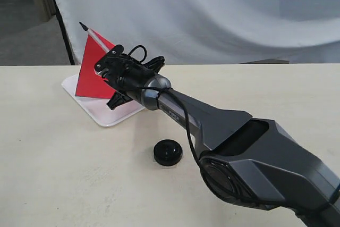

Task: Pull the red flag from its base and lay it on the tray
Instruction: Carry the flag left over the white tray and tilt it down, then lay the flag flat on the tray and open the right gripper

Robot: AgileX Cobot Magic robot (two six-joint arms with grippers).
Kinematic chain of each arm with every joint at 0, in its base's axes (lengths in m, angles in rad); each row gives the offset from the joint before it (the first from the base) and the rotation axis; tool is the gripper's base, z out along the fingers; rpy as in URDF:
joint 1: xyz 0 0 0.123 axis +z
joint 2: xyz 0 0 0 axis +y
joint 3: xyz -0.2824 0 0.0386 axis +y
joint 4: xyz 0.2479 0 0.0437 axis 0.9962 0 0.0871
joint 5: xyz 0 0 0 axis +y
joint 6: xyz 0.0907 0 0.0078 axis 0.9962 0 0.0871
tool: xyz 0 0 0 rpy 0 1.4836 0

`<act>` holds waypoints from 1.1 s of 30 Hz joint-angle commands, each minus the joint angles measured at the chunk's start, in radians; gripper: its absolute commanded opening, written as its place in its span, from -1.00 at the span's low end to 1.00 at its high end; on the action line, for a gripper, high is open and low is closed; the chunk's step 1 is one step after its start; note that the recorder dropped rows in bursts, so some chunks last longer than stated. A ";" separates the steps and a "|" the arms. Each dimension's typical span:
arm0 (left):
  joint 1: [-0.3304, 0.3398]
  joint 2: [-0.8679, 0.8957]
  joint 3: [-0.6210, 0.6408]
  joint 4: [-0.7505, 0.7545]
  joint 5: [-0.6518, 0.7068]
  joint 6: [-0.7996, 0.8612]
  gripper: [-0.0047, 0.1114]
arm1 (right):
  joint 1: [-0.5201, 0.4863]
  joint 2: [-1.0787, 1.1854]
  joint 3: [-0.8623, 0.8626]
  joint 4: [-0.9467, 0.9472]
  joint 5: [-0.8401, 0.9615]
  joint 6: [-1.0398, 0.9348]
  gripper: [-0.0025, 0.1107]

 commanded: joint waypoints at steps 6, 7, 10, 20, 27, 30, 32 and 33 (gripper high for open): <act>-0.009 -0.001 0.002 0.000 -0.002 0.001 -0.92 | -0.009 -0.005 -0.007 0.004 -0.013 0.005 -0.30; -0.009 -0.001 0.002 0.000 -0.002 0.001 -0.92 | -0.009 -0.005 -0.007 0.006 -0.015 0.005 -0.30; -0.009 -0.001 0.002 0.000 -0.002 0.001 -0.92 | -0.009 -0.005 -0.007 0.011 -0.021 0.005 -0.30; -0.009 -0.001 0.002 0.000 -0.002 0.001 -0.92 | -0.002 -0.044 -0.009 0.038 0.003 -0.014 -0.32; -0.009 -0.001 0.002 0.000 -0.002 0.001 -0.92 | 0.009 -0.094 -0.009 0.208 0.160 -0.203 -0.96; -0.009 -0.001 0.002 0.000 -0.002 0.001 -0.92 | 0.007 -0.105 -0.009 0.292 0.225 -0.240 -0.96; -0.009 -0.001 0.002 0.000 -0.002 0.001 -0.92 | 0.007 -0.115 -0.009 0.343 0.259 -0.251 -0.96; -0.009 -0.001 0.002 0.000 -0.002 0.001 -0.92 | 0.005 -0.115 -0.009 0.373 0.282 -0.264 -0.96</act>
